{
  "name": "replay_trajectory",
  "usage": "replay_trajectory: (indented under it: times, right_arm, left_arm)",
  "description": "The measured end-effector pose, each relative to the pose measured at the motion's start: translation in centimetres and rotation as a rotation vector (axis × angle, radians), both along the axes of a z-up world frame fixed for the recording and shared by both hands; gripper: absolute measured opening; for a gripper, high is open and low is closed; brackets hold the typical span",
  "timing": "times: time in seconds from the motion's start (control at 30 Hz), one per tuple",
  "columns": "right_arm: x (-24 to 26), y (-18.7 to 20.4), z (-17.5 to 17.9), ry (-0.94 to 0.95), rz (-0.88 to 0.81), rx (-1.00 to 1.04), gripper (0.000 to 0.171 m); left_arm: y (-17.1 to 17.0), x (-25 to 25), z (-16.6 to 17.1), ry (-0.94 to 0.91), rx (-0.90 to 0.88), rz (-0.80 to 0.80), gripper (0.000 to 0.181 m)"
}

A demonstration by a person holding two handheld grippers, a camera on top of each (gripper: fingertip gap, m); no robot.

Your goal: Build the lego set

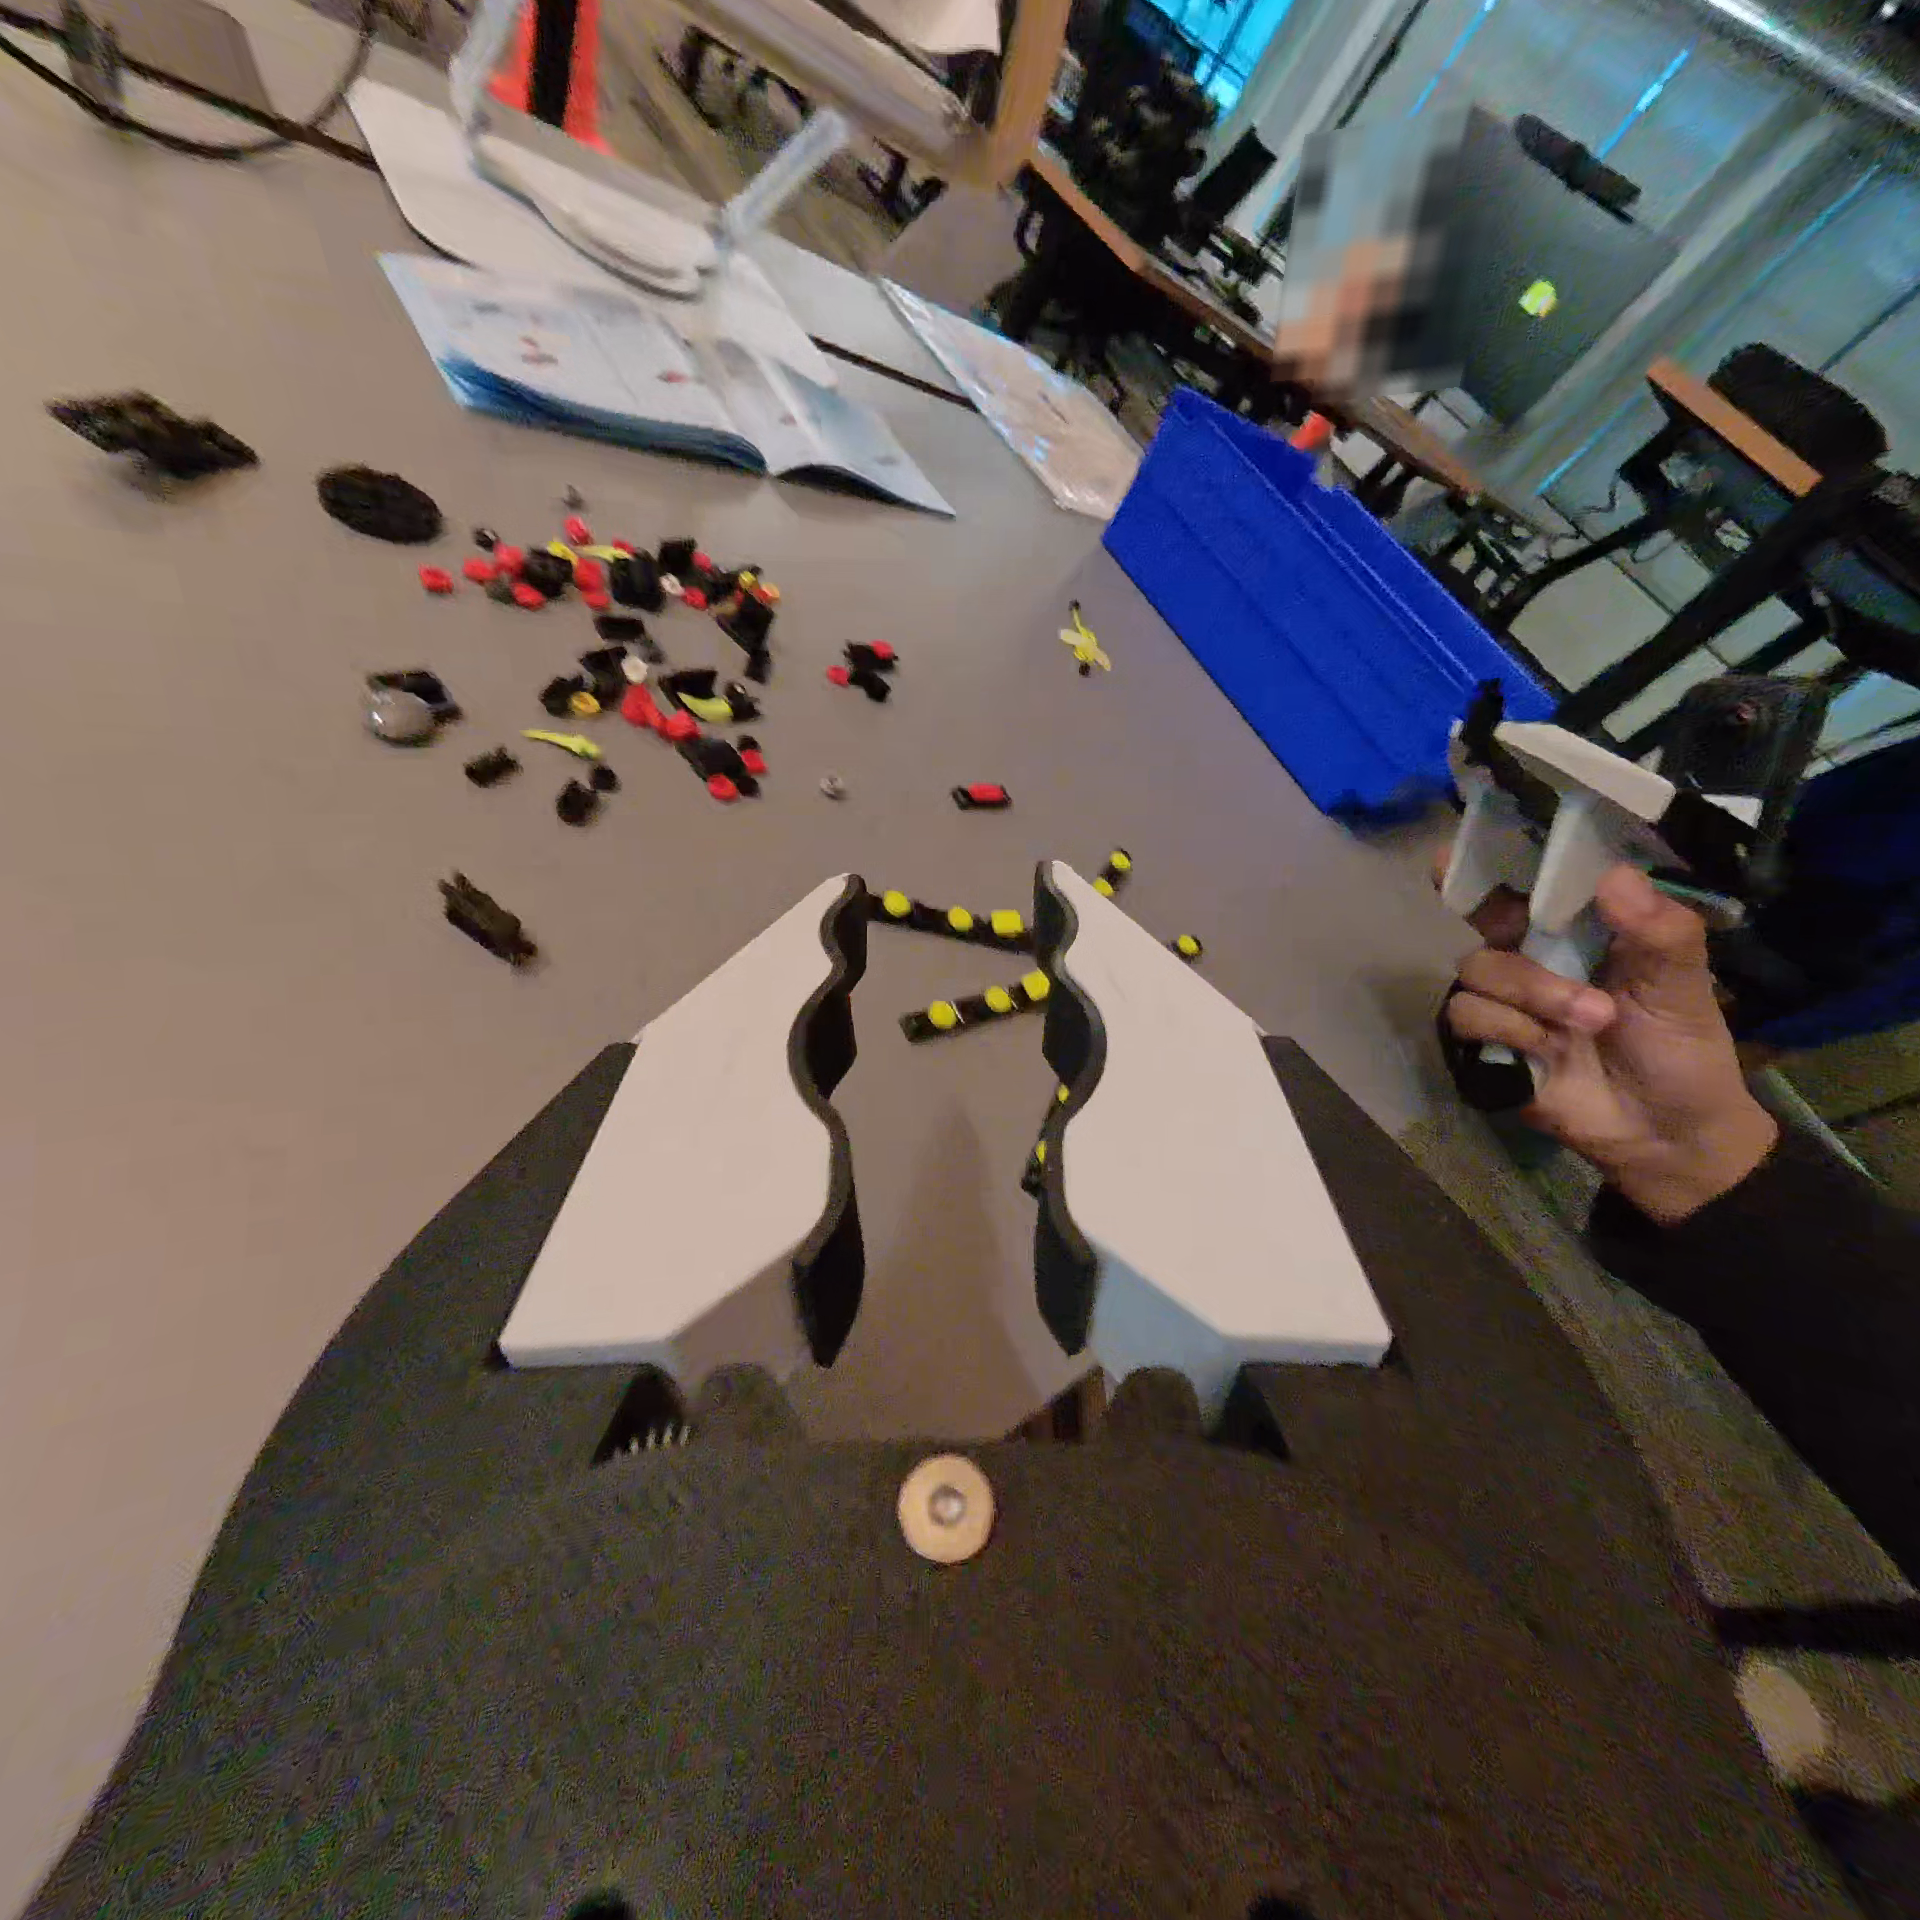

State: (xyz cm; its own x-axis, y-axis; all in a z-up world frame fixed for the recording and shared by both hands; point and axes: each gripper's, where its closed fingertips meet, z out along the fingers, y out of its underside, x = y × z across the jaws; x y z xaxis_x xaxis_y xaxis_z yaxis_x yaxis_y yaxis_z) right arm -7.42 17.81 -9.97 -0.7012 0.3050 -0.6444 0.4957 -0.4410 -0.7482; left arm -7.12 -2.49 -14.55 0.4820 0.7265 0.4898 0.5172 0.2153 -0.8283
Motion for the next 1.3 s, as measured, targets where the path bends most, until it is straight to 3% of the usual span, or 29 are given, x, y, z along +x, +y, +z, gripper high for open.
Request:
replay_trajectory:
  times: [0.1,0.17,0.37,0.67,0.87,0.97,1.17,1.3]
  right_arm:
    - [0.1,1.1,1.3,-0.023,-0.038,-0.066,0.006]
    - [0.2,0.1,1.6,0.009,-0.022,-0.006,0.007]
    - [3.3,-4.5,-0.3,0.064,0.07,0.158,0.007]
    - [0.7,-4.2,-1.2,0.184,-0.053,0.348,0.007]
    - [-3.1,-3.6,-1.8,0.151,-0.067,0.346,0.007]
    - [-5.5,-3.6,0.4,0.179,-0.084,0.336,0.007]
    - [-8.5,-3.4,8.3,0.285,-0.124,0.32,0.007]
    - [-9.0,-1.2,7.8,0.374,-0.243,0.496,0.007]
  left_arm:
    - [-0.9,1.7,-1.2,-0.009,-0.124,-0.021,0.032]
    - [-2.1,1.8,-1.8,0.006,-0.198,0.006,0.032]
    - [-1.5,4.2,-2.3,-0.058,-0.106,-0.057,0.033]
    - [-3.4,5.4,-3.9,-0.116,-0.117,-0.036,0.037]
    - [-5.5,1.6,-5.0,-0.07,-0.246,0.061,0.036]
    - [-5.2,-0.7,-4.2,-0.038,-0.283,0.048,0.037]
    - [-4.2,-7.4,-1.9,0.099,-0.355,0.061,0.04]
    - [-4.5,-11.7,-0.4,0.19,-0.401,0.09,0.037]
